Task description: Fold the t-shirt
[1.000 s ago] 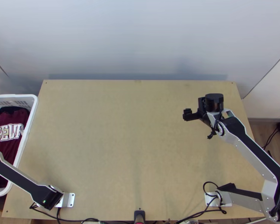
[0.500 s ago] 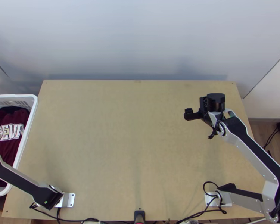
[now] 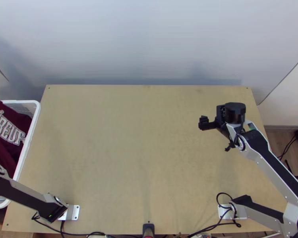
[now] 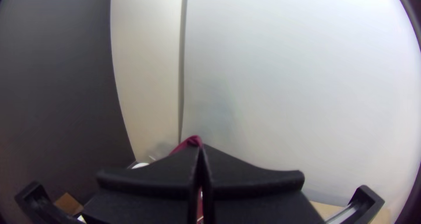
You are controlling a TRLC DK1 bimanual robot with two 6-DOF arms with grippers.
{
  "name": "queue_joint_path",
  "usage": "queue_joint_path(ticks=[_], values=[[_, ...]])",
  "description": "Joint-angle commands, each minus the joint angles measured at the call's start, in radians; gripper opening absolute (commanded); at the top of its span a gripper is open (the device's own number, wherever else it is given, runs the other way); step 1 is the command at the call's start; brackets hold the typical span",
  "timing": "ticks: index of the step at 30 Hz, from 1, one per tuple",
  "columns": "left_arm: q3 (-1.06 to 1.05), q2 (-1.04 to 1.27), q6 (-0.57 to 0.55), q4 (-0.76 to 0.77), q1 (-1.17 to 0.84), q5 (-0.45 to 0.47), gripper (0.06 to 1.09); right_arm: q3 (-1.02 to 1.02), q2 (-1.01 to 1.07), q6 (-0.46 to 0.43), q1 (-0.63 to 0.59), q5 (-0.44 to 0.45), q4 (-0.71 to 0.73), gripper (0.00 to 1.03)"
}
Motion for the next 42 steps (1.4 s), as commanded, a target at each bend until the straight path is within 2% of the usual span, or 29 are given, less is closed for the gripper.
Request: queue_joint_path(ticks=[1,7,8,11,15,20,23,29,34,42], values=[[-0.006,-0.103,0.012,-0.051,-0.100,-0.028,0.09,-0.042,-0.072,0.005,-0.017,0.001,0.009,0.99],[-0.132,-0.258,0.072,-0.135,-0.345,-0.085,0.09,-0.070,-0.130,0.045,-0.054,-0.001,0.013,0.99],[-0.166,-0.284,0.083,-0.140,-0.406,-0.117,0.09,-0.073,-0.139,0.051,-0.060,0.001,0.013,0.99],[-0.276,-0.353,0.121,-0.147,-0.607,-0.243,0.09,-0.085,-0.166,0.074,-0.077,-0.001,0.015,0.99],[-0.446,-0.416,0.172,-0.130,-0.905,-0.513,0.09,-0.113,-0.210,0.077,-0.088,-0.001,0.013,0.99],[-0.663,-0.470,0.173,-0.063,-1.224,-0.739,0.09,-0.147,-0.259,0.080,-0.106,-0.001,0.012,0.99],[-0.750,-0.473,0.167,-0.043,-1.396,-0.837,0.09,-0.168,-0.287,0.084,-0.111,-0.001,0.009,0.99],[-0.865,-0.453,0.146,0.026,-1.624,-0.903,0.09,-0.231,-0.350,0.097,-0.131,-0.001,0.006,0.99],[-0.884,-0.381,0.121,0.035,-1.749,-0.904,0.09,-0.277,-0.402,0.103,-0.157,-0.001,0.001,0.99],[-0.828,-0.166,0.155,0.094,-1.894,-0.904,0.09,-0.326,-0.485,0.173,-0.263,-0.001,0.001,0.99]])
